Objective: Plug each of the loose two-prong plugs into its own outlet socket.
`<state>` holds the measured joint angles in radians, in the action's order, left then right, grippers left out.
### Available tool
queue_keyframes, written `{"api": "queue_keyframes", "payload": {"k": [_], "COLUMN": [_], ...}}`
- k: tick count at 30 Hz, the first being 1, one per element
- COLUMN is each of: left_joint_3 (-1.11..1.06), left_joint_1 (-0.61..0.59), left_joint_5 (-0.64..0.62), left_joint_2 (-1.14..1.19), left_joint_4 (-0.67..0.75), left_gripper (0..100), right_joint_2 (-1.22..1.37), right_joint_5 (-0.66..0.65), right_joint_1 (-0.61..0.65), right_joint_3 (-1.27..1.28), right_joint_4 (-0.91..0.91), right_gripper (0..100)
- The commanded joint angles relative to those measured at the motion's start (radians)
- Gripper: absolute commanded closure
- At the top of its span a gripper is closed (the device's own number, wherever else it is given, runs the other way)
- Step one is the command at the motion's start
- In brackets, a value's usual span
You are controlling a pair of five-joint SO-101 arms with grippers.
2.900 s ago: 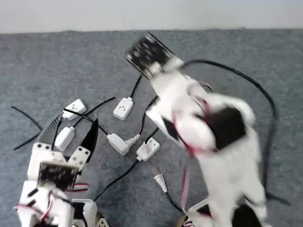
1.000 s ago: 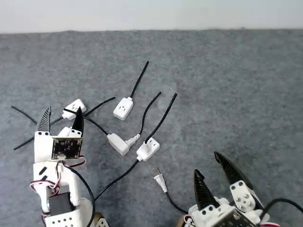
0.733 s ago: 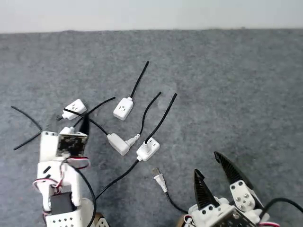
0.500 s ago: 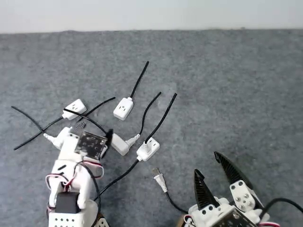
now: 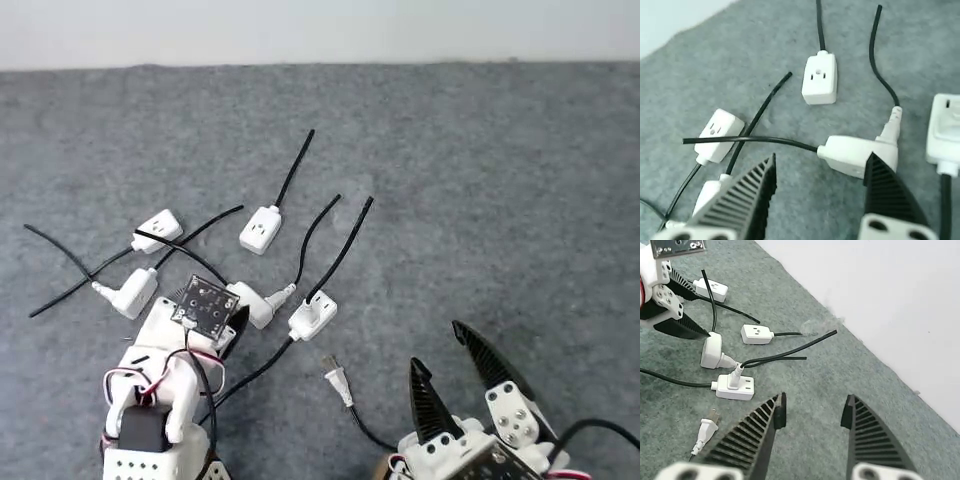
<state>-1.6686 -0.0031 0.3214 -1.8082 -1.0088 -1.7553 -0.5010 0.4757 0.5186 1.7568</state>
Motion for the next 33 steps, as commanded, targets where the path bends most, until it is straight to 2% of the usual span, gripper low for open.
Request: {"api": "queue_keyframes", "payload": {"k": [1, 6, 12, 23, 26, 30, 33], "left_joint_3": [-0.012, 0.039, 0.07, -0.016, -0.013, -0.004, 0.059], "left_joint_1": [-0.034, -0.155, -0.161, -0.1, -0.098, -0.115, -0.199], "left_joint_5": [0.1, 0.118, 0.117, 0.124, 0.172, 0.18, 0.176], "left_joint_2": [-0.011, -0.008, -0.006, -0.009, -0.009, -0.009, -0.011], "left_joint_4": [0.0, 0.112, 0.163, 0.026, -0.015, -0.06, -0.063], "left_gripper": [72, 72, 70, 70, 70, 70, 70], "right_joint_2": [0.004, 0.004, 0.004, 0.004, 0.004, 0.004, 0.004], "right_joint_5": [-0.009, -0.009, -0.009, -0.009, -0.009, -0.009, -0.009], "right_joint_1": [-0.015, -0.015, -0.015, -0.016, -0.016, -0.016, -0.016], "right_joint_3": [0.008, 0.008, 0.008, 0.008, 0.008, 0.008, 0.008], "right_joint_4": [0.027, 0.027, 0.027, 0.028, 0.028, 0.03, 0.03], "right_gripper": [80.4, 80.4, 80.4, 80.4, 80.4, 80.4, 80.4]}}
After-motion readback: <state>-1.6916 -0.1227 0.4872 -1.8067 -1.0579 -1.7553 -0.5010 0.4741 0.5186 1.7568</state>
